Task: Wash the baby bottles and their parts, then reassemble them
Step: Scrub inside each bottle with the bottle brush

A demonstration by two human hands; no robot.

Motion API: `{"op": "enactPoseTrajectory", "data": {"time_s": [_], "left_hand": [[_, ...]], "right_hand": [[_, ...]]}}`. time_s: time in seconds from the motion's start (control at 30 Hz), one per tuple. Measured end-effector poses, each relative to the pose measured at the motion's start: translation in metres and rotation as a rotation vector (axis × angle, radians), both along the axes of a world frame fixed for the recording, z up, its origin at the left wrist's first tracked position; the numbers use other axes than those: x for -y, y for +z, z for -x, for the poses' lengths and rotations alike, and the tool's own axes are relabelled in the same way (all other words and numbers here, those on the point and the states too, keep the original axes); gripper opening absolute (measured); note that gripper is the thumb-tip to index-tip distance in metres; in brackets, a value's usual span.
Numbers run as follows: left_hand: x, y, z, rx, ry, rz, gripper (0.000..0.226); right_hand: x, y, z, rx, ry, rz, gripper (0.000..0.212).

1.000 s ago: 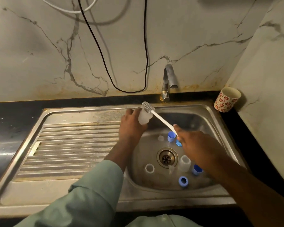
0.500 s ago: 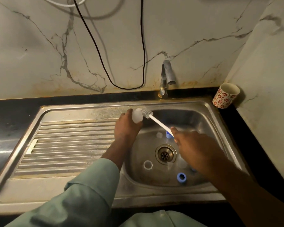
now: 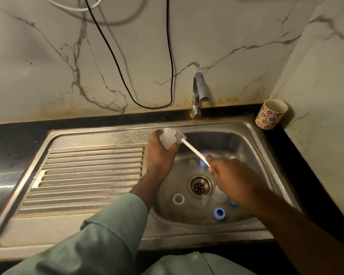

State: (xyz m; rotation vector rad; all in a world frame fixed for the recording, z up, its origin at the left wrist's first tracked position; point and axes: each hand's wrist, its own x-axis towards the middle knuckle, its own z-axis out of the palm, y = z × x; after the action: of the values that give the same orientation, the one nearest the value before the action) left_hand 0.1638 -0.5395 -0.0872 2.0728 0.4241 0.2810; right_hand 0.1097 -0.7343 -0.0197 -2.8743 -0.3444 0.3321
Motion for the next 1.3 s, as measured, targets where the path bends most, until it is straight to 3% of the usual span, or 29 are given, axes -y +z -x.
{"op": "enactPoseTrajectory", "data": {"time_s": [0.13, 0.23, 0.37, 0.47, 0.7, 0.83, 1.07, 1.2, 1.3], "left_hand": [[-0.001, -0.001, 0.002, 0.055, 0.024, 0.127, 0.061], [0.001, 0.001, 0.002, 0.058, -0.08, 0.077, 0.06], [-0.003, 0.01, -0.002, 0.087, -0.008, 0.108, 0.059], [-0.009, 0.009, -0.001, 0.057, -0.086, 0.067, 0.062], [-0.01, 0.003, 0.006, 0.079, -0.072, 0.167, 0.059], [0.005, 0.003, 0.004, 0.05, -0.116, 0.12, 0.066], [0.014, 0.012, -0.001, 0.048, -0.171, 0.22, 0.065], [0.01, 0.014, -0.002, 0.013, 0.051, 0.46, 0.064], [-0.006, 0.009, -0.004, -0.075, -0.056, 0.321, 0.072]], "right_hand": [[0.001, 0.002, -0.002, 0.027, -0.02, -0.092, 0.038], [0.003, 0.001, -0.006, 0.006, -0.047, -0.202, 0.036], [0.004, 0.001, -0.006, 0.006, -0.078, -0.319, 0.029], [0.004, 0.004, -0.003, -0.027, -0.104, -0.369, 0.027], [0.002, 0.002, 0.005, -0.077, -0.155, -0.387, 0.022], [0.003, 0.006, 0.0, -0.109, -0.192, -0.459, 0.019], [0.006, 0.014, 0.002, -0.072, -0.19, -0.5, 0.027], [0.009, 0.015, 0.01, 0.0, -0.136, -0.472, 0.027], [0.012, 0.012, 0.015, 0.05, -0.051, -0.386, 0.036]]}}
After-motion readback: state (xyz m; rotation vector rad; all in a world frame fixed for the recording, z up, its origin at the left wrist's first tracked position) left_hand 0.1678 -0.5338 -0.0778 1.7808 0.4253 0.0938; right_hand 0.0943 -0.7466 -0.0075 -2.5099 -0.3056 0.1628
